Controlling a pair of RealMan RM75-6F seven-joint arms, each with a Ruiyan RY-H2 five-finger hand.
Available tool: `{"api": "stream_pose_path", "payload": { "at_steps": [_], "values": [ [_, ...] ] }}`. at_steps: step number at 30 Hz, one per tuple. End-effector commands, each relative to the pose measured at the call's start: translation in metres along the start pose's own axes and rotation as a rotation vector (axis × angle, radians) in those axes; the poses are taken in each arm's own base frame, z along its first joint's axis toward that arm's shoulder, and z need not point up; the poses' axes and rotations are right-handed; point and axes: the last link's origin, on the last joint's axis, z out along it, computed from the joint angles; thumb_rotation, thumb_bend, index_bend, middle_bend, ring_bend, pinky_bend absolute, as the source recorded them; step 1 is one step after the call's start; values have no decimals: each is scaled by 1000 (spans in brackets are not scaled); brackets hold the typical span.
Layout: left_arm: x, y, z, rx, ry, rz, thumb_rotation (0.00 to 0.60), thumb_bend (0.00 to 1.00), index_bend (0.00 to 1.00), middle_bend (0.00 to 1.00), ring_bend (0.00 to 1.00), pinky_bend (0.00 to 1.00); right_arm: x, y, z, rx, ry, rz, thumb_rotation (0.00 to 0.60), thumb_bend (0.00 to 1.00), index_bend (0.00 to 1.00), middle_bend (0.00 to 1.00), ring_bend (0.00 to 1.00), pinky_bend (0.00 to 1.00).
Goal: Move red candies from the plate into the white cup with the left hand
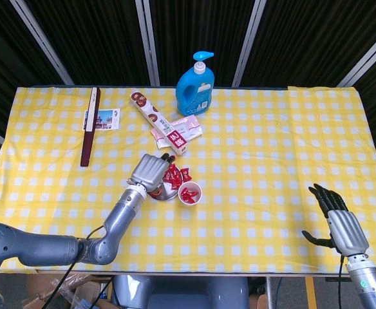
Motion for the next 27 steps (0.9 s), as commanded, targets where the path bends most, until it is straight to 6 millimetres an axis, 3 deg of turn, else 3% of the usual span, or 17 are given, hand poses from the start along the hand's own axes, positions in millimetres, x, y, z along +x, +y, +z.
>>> {"api": "stream_pose_path", "payload": {
  "at_steps": [1,19,27],
  "values": [
    [-11,3,6,-6,-43,24,600,194,171,185,775,870,0,0,0,-1,0,1,600,277,0,0,0,0],
    [-35,13,19,-9,-97,48,600,198,304,288,778,871,1,1,0,-5,-7,16,600,277,0,0,0,0],
    [-37,8,18,0,-97,54,600,269,387,414,780,871,1,0,1,-7,-8,17,600,277,0,0,0,0]
  ]
}}
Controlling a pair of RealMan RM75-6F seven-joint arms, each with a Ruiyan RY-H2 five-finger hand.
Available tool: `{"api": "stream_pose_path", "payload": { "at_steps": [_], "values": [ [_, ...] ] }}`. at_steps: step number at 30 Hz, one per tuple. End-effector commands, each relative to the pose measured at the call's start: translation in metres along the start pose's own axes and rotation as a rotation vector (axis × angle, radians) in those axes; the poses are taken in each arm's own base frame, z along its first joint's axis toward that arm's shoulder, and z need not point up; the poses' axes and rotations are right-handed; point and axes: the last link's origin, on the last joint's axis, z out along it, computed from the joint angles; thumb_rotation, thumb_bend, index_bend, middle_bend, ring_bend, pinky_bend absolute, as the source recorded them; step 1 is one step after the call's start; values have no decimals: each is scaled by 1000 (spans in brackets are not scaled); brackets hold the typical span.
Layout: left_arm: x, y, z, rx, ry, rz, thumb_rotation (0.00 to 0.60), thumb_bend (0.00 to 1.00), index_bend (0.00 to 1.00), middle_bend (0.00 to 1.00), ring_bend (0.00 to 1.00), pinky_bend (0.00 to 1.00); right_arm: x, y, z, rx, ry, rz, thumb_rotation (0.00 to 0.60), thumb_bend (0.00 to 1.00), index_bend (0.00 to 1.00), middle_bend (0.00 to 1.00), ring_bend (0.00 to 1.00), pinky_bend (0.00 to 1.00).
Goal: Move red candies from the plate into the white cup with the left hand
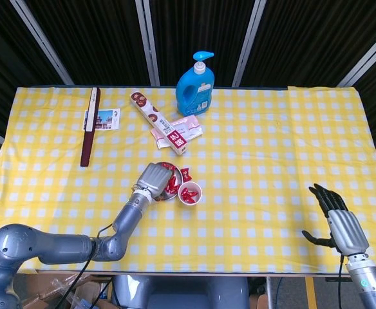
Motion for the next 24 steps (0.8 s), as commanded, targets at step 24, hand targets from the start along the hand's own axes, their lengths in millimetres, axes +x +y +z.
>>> {"api": "stream_pose_path", "payload": {
  "at_steps": [24],
  "values": [
    [17,-8,-3,35,119,-27,600,442,561,623,796,878,0,0,0,-1,5,-2,600,277,0,0,0,0]
  ]
}}
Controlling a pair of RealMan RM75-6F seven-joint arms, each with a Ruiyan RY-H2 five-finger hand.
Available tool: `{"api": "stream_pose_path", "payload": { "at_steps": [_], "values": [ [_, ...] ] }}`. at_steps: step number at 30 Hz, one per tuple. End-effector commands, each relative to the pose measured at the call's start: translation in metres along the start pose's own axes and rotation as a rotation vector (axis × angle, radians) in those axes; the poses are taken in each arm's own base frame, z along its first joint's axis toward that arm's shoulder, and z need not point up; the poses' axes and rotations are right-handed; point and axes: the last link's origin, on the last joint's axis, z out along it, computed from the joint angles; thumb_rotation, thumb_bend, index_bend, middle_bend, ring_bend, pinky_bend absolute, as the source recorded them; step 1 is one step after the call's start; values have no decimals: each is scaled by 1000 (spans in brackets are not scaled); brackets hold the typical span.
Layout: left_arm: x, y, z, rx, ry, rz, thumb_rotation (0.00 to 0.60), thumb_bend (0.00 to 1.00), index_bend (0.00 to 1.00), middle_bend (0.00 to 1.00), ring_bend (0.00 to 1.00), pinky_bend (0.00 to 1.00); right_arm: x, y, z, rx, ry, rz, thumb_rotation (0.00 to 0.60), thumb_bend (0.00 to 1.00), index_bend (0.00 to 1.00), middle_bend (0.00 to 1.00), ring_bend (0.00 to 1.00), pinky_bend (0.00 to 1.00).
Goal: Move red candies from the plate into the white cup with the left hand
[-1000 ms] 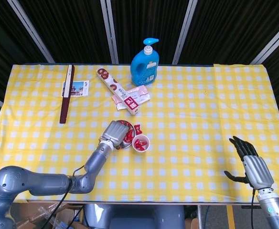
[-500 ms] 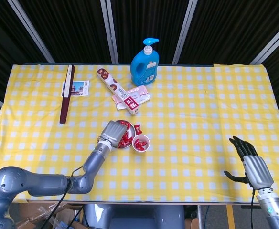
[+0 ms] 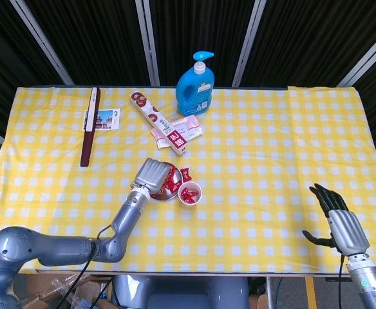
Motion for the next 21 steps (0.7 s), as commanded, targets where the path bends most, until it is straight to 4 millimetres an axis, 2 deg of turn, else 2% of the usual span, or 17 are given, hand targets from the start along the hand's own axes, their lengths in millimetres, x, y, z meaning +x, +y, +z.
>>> {"api": "stream_pose_path", "payload": {
  "at_steps": [1,11,17,21],
  "values": [
    [11,-4,-2,6,31,-14,600,442,562,624,795,878,0,0,0,1,1,-2,600,277,0,0,0,0],
    [43,-8,-13,-12,96,-47,600,442,563,627,795,878,0,-1,0,2,3,-5,600,277,0,0,0,0],
    [62,7,-24,-69,133,-87,600,442,561,625,795,877,0,-1,0,2,9,-3,600,277,0,0,0,0],
    [67,21,-30,-118,144,-102,600,442,557,622,795,878,0,0,0,0,9,-2,600,277,0,0,0,0]
  ]
}}
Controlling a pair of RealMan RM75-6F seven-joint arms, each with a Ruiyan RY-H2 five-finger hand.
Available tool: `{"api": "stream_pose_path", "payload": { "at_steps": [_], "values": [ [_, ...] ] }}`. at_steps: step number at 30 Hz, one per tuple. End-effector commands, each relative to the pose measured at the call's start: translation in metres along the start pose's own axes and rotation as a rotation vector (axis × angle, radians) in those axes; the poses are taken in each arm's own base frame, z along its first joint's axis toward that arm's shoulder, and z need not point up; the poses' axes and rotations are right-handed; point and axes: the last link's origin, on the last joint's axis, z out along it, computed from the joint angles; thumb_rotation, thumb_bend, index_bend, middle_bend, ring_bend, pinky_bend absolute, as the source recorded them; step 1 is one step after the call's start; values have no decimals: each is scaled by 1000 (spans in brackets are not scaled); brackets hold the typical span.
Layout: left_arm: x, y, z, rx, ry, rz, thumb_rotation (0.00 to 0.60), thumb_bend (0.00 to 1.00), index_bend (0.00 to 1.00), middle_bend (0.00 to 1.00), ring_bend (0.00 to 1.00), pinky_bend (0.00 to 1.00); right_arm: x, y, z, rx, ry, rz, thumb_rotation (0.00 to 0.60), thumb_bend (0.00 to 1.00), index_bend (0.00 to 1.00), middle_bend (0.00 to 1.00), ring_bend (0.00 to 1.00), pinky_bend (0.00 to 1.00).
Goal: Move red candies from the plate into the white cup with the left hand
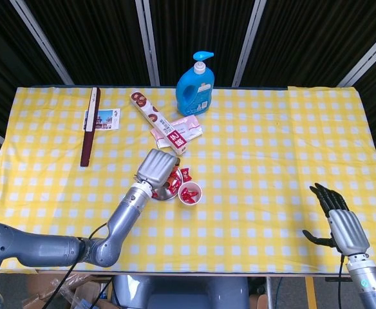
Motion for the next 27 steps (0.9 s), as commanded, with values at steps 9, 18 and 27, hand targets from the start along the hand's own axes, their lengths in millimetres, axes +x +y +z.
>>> {"api": "stream_pose_path", "payload": {
  "at_steps": [9,18,27],
  "values": [
    [-5,39,-5,-103,-27,-5,600,441,549,615,795,878,0,0,0,-1,-2,3,600,278,0,0,0,0],
    [-21,49,-1,-107,-56,18,600,374,520,587,795,878,1,0,0,1,-4,8,600,277,0,0,0,0],
    [-21,51,2,-105,-31,-7,600,265,408,453,795,878,1,0,0,2,-5,8,600,278,0,0,0,0]
  ]
}}
